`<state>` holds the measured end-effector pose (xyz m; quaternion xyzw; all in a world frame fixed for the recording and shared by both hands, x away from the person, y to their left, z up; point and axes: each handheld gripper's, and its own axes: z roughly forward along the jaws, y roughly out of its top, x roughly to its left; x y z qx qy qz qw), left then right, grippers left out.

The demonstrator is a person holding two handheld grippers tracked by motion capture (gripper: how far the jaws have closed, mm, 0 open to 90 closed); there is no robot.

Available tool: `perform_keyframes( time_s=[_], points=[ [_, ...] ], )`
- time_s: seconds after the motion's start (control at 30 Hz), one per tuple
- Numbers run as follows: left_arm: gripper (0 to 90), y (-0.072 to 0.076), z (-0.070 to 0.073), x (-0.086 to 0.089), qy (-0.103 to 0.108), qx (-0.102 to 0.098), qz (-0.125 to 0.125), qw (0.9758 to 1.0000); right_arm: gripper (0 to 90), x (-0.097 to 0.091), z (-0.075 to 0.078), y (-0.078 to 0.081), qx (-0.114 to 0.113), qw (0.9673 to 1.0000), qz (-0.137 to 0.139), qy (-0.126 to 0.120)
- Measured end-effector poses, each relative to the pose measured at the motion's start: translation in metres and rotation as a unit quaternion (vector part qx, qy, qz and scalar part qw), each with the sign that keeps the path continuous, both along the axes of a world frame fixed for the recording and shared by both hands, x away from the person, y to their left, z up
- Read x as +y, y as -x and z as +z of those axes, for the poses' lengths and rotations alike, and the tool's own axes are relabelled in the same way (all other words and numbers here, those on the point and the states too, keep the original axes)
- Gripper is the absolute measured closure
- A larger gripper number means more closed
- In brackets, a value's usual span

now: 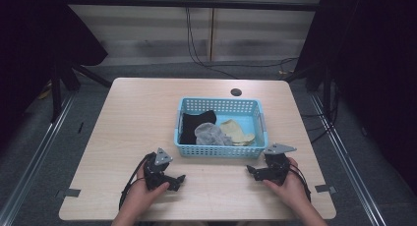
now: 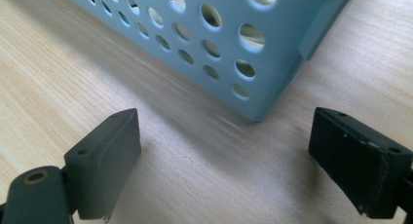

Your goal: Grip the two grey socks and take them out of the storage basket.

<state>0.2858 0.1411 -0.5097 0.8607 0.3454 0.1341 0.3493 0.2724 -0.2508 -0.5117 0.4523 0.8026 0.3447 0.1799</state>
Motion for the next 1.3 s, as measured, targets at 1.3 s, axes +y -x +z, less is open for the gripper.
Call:
perform_keyframes(
  time_s=[1.3],
  points=[
    [0.0,-0.001,0.0,0.0,-0.002,0.0,-0.003,1.0,15.5,0.02,0.062,-0.002,0.154,0.9745,0.111,0.119]
  ],
)
